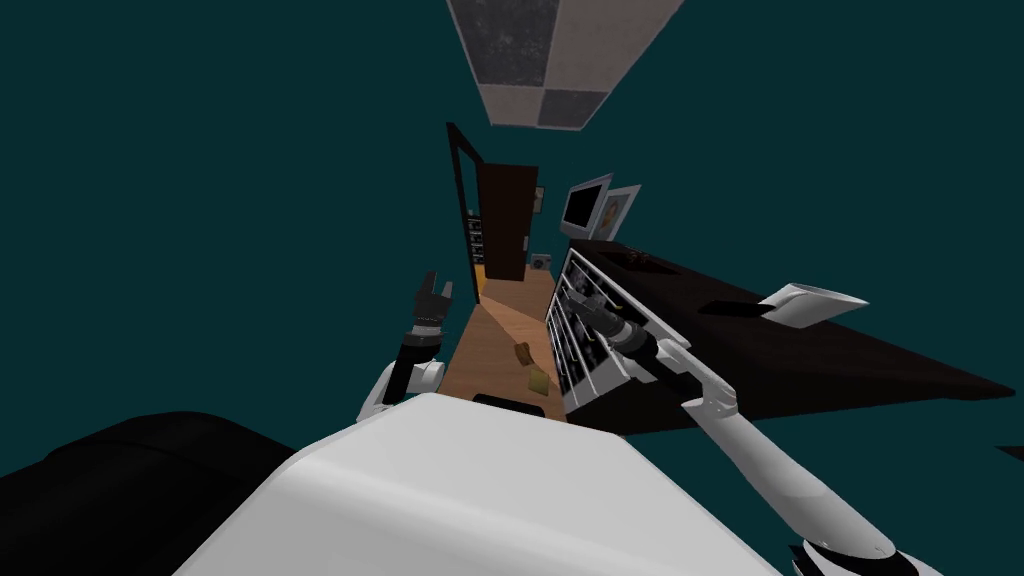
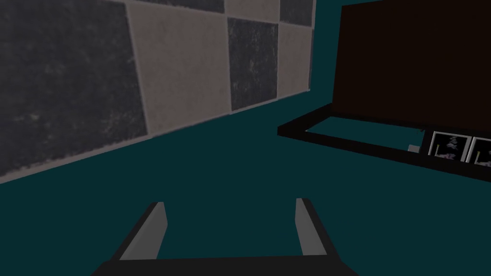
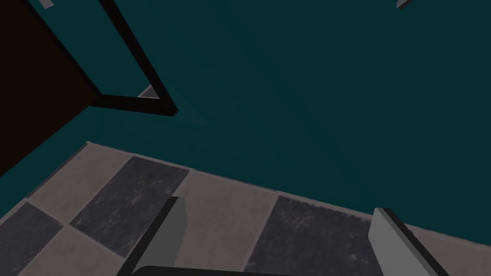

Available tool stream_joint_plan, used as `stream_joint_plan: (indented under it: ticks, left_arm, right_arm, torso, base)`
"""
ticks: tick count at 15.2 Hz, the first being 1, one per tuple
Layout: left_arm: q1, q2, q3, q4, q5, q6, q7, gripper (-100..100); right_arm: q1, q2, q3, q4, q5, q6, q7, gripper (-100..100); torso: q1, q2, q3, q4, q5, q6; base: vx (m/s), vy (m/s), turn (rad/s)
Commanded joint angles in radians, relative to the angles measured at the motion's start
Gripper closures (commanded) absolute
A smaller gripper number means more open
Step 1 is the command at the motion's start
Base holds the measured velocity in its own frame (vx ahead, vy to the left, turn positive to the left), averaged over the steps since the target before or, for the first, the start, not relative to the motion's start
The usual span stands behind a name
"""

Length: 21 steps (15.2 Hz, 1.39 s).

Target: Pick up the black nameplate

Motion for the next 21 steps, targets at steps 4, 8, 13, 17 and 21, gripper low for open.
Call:
stream_joint_plan:
  ticks: [4,8,13,17,21]
  left_arm:
    - [0.000,0.000,0.000,0.000,0.000,0.000,0.000,0]
    - [0.000,0.000,0.000,0.000,0.000,0.000,0.000,0]
    - [0.000,0.000,0.000,0.000,0.000,0.000,0.000,0]
    - [0.000,0.000,0.000,0.000,0.000,0.000,0.000,0]
    - [0.000,0.000,0.000,0.000,0.000,0.000,0.000,0]
  right_arm:
    - [-0.057,-0.108,0.022,0.037,0.043,-0.041,-0.003,-100]
    - [-0.144,-0.202,0.057,0.095,0.111,-0.105,-0.007,-100]
    - [-0.187,-0.314,0.075,0.124,0.145,-0.138,-0.009,-100]
    - [-0.271,-0.404,0.114,0.183,0.214,-0.207,-0.013,-100]
    - [-0.311,-0.491,0.133,0.212,0.249,-0.242,-0.015,-100]
  torso:
    - [0.000,0.000,0.000,0.000,0.000,0.000]
    - [-0.001,0.000,0.000,0.000,0.000,0.001]
    - [-0.001,0.000,0.000,0.000,0.000,0.000]
    - [-0.001,0.000,0.000,0.000,0.000,0.001]
    - [-0.002,0.000,0.000,0.000,0.000,0.000]
  base:
    - [-0.036,-0.004,0.115]
    - [-0.037,-0.008,0.149]
    - [-0.037,-0.018,0.131]
    - [-0.037,-0.018,0.155]
    - [-0.032,-0.029,0.143]
